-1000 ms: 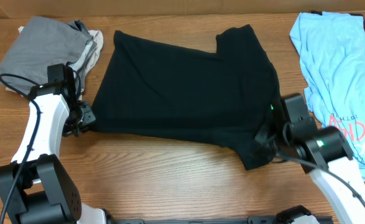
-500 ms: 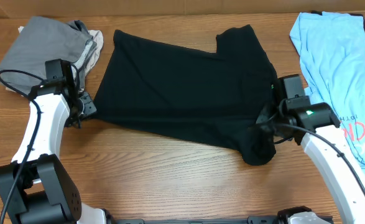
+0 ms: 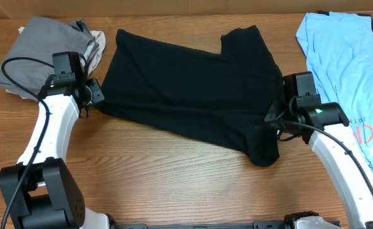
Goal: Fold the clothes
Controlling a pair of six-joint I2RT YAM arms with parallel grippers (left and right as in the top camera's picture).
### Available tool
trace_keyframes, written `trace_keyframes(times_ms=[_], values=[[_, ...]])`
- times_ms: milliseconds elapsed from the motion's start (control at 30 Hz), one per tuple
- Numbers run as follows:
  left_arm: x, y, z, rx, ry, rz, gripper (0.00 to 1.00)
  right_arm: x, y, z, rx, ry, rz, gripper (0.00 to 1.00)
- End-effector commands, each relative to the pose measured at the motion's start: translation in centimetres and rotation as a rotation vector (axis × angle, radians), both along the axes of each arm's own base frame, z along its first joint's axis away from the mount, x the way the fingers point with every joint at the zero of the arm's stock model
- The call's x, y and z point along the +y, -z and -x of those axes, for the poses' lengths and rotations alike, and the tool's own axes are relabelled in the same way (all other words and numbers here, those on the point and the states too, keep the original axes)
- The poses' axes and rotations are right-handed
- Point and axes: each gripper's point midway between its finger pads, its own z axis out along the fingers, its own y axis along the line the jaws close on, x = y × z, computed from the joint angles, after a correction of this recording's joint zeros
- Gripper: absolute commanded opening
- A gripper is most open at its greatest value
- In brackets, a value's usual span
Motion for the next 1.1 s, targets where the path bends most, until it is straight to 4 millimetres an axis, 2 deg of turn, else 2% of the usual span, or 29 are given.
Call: trace_keyframes(times_ms=[0, 167, 333, 533, 800, 933, 1067], values=[[0.6, -1.7, -1.6, -0.076, -0.021, -0.018, 0.04, -0.9, 0.3, -1.3, -0.005, 0.015, 0.048, 0.04], [0.7, -1.2, -2.2, -0.086, -0.021, -0.019, 0.04, -0.7, 1.7, -2.5, 0.004, -0.001, 0.055, 0.04], [0.7, 0.0, -2.8, -0.077, -0.02, -0.017, 0.06, -0.6, 2.5, -3.3, 0.004, -0.014, 0.061, 0.04], [0.1, 1.7, -4.5, -0.097, -0.001, -0.018, 0.15, -0.7, 2.7, -3.6, -0.001, -0.018, 0.071, 0.04], [-1.7, 3.6, -6.6, -0.127, 0.046, 0.002, 0.14, -0.7, 2.7, -3.6, -0.001, -0.017, 0.07, 0.04], [-2.4, 3.5, -7.3, -0.154, 0.063, 0.0, 0.15, -0.7, 2.6, -3.7, -0.006, -0.017, 0.07, 0.04], [-3.0, 2.6, -8.6, -0.215, 0.078, -0.006, 0.13, -0.7, 2.6, -4.0, -0.016, -0.016, 0.068, 0.04]])
